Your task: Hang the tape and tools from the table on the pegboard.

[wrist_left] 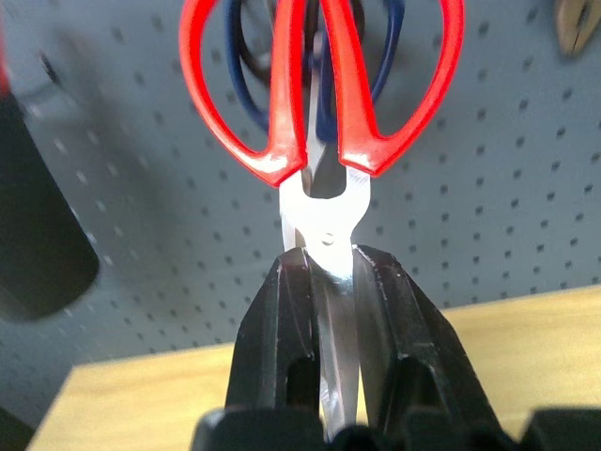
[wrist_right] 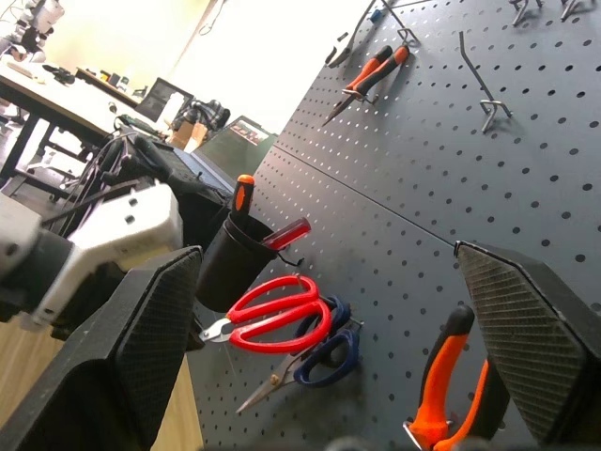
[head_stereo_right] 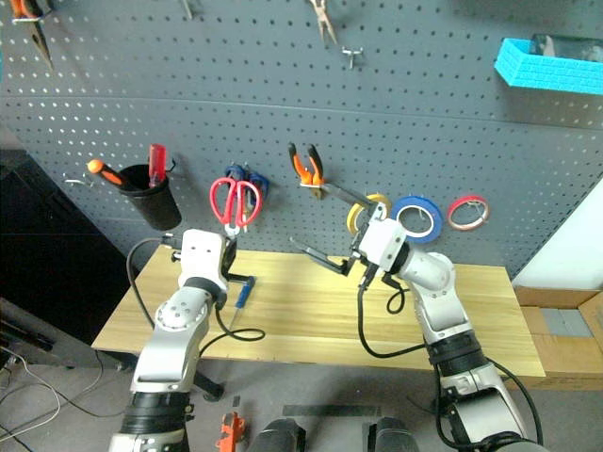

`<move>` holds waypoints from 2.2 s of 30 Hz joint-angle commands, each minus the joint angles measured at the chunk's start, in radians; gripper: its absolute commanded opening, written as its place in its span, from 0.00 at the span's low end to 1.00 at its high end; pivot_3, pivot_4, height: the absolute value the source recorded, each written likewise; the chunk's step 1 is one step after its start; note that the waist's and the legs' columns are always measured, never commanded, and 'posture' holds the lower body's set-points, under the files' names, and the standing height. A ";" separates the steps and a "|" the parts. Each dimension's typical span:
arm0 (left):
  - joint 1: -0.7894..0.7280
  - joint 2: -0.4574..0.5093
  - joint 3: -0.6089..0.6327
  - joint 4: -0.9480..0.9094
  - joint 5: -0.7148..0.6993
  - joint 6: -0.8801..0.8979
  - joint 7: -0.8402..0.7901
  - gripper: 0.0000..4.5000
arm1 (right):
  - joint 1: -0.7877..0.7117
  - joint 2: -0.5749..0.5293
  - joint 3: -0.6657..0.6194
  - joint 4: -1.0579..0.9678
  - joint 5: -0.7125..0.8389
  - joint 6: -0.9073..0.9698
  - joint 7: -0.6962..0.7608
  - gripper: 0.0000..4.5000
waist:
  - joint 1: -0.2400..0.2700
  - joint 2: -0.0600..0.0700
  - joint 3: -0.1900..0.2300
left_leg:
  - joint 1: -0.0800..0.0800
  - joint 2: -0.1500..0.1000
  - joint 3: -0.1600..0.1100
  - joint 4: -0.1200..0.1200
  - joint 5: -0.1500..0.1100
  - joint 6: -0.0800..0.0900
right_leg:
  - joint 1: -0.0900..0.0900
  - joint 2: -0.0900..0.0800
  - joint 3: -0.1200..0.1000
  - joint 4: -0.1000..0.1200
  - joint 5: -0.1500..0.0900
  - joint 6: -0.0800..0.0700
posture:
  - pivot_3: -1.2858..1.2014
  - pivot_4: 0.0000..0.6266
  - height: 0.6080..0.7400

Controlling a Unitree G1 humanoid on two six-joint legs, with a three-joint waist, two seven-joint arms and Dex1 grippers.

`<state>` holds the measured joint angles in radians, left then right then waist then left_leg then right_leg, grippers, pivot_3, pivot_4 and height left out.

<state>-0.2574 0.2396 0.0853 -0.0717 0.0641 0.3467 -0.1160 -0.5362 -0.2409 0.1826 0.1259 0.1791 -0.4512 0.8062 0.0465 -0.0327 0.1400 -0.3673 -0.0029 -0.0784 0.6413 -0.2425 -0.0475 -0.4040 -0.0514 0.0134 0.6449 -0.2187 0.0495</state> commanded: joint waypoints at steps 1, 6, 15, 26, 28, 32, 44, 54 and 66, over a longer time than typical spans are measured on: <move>-0.040 0.004 -0.001 0.022 -0.006 -0.004 -0.002 0.13 | 0.004 -0.010 -0.004 -0.054 0.013 0.005 0.002 1.00 | 0.000 0.000 0.000 | 0.000 0.000 0.000 0.000 0.000 0.000 | 0.000 0.000 0.000 0.000 0.000 0.000 | 0.56 0.13 1.00; -0.053 0.007 -0.001 0.035 -0.016 -0.015 -0.013 0.50 | 0.020 -0.020 -0.003 -0.078 0.010 0.019 -0.001 1.00 | -0.009 0.000 0.000 | 0.000 0.000 0.000 0.000 0.000 0.000 | 0.000 0.000 0.000 0.000 0.000 0.000 | 0.56 0.15 1.00; 0.078 0.003 0.022 0.099 -0.019 0.016 -0.002 0.99 | 0.107 -0.077 0.100 -0.177 -0.023 0.238 0.051 1.00 | -0.034 0.004 0.014 | 0.001 0.000 0.001 -0.001 0.000 0.000 | 0.000 0.000 0.001 0.000 -0.003 -0.005 | 0.54 0.28 1.00; -0.034 0.152 0.081 0.312 -0.054 -0.009 -0.083 0.99 | 0.061 -0.057 0.217 -0.207 -0.058 0.486 0.087 1.00 | -0.046 0.004 0.126 | -0.006 0.000 -0.004 0.000 0.000 0.001 | -0.005 -0.002 -0.003 0.001 -0.004 -0.003 | 0.54 0.54 1.00; -0.084 0.172 0.073 0.399 -0.056 -0.044 -0.114 0.99 | 0.037 -0.050 0.209 -0.195 -0.054 0.504 0.089 1.00 | -0.047 0.004 0.144 | -0.015 0.000 -0.004 0.002 0.000 0.001 | -0.014 -0.002 -0.003 0.001 -0.002 0.000 | 0.54 0.57 1.00; -0.158 0.188 0.043 0.578 -0.051 -0.111 -0.178 0.99 | 0.017 -0.047 0.199 -0.193 -0.049 0.530 0.087 1.00 | -0.049 0.003 0.172 | -0.026 -0.001 -0.004 0.004 0.000 0.001 | -0.023 -0.003 -0.004 0.002 0.002 -0.004 | 0.54 0.63 1.00; -0.333 0.182 0.024 0.919 -0.055 -0.229 -0.214 0.73 | 0.057 -0.069 0.201 -0.237 -0.051 0.570 0.093 1.00 | -0.060 0.002 0.213 | -0.035 -0.001 -0.002 0.004 0.000 0.001 | -0.035 -0.003 -0.002 0.005 0.001 -0.002 | 0.53 0.66 1.00; -0.287 0.206 0.037 0.760 -0.064 -0.166 -0.196 0.15 | -0.008 -0.054 0.176 -0.135 -0.055 0.501 0.099 1.00 | -0.078 0.000 0.213 | -0.034 -0.001 -0.002 0.004 0.000 0.000 | -0.036 -0.003 -0.002 0.008 0.001 -0.001 | 0.54 0.53 1.00; -0.040 0.261 0.060 0.068 0.010 -0.031 -0.119 0.15 | 0.032 -0.066 0.049 -0.270 0.131 0.636 0.120 1.00 | -0.058 -0.012 0.184 | -0.040 0.000 -0.004 0.003 0.002 -0.007 | -0.039 -0.004 -0.004 0.003 0.003 -0.004 | 0.56 0.28 1.00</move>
<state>-0.3120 0.4724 0.1086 0.1333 0.0532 0.3170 -0.2522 -0.5118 -0.3156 0.2640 -0.0683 0.2584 0.1672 0.9335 -0.0116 -0.0450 0.3236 -0.4079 -0.0032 -0.0828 0.6442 -0.2407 -0.0554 -0.4429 -0.0554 0.0090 0.6472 -0.2153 0.0456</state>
